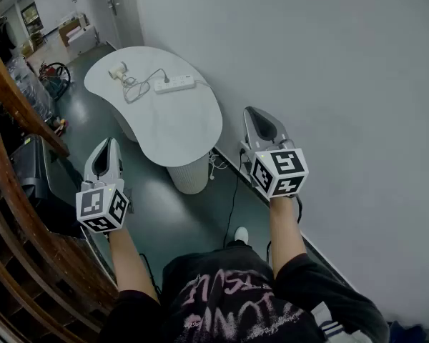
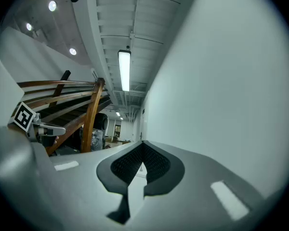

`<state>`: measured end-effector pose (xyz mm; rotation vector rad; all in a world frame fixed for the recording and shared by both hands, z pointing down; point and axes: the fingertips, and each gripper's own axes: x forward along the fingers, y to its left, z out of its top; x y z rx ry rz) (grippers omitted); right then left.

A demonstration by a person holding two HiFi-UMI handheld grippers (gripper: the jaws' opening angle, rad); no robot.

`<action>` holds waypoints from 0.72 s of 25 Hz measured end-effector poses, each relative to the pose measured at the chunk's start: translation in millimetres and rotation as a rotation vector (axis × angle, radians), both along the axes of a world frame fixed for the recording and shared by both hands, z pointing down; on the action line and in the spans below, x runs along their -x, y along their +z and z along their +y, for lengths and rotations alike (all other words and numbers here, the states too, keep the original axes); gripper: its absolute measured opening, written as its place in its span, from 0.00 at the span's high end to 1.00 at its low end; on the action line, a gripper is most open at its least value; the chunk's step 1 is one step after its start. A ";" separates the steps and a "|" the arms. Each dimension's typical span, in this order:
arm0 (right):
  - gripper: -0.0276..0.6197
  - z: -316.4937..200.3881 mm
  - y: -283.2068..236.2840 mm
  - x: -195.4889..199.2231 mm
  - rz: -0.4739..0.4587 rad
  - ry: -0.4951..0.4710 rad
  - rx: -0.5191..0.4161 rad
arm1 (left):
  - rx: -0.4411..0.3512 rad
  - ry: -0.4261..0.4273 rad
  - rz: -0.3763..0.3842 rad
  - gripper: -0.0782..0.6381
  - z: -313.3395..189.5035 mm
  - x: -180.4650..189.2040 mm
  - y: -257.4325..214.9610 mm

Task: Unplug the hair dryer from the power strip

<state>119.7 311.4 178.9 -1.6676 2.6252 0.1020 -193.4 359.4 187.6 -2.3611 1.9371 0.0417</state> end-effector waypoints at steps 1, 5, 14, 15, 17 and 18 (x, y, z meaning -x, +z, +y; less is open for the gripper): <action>0.94 -2.8 0.3 -0.8 0.001 0.000 0.001 | 0.002 0.004 -0.001 0.89 -3.5 -3.2 0.9; 0.94 -8.3 3.5 -1.6 0.008 -0.006 0.006 | 0.010 0.011 0.009 0.89 -10.2 -10.4 5.2; 0.94 -11.1 12.7 11.2 0.025 -0.011 0.013 | 0.027 0.010 0.005 0.89 -11.5 -3.7 11.5; 0.94 -10.5 12.9 12.4 0.026 -0.006 0.011 | 0.026 0.010 0.005 0.89 -10.8 -2.0 11.0; 0.94 -8.9 10.8 12.5 0.016 0.019 -0.001 | 0.025 0.013 0.005 0.89 -9.4 1.8 10.3; 0.94 -7.7 9.5 12.4 0.007 0.030 -0.006 | 0.026 0.015 0.005 0.89 -8.6 4.1 10.8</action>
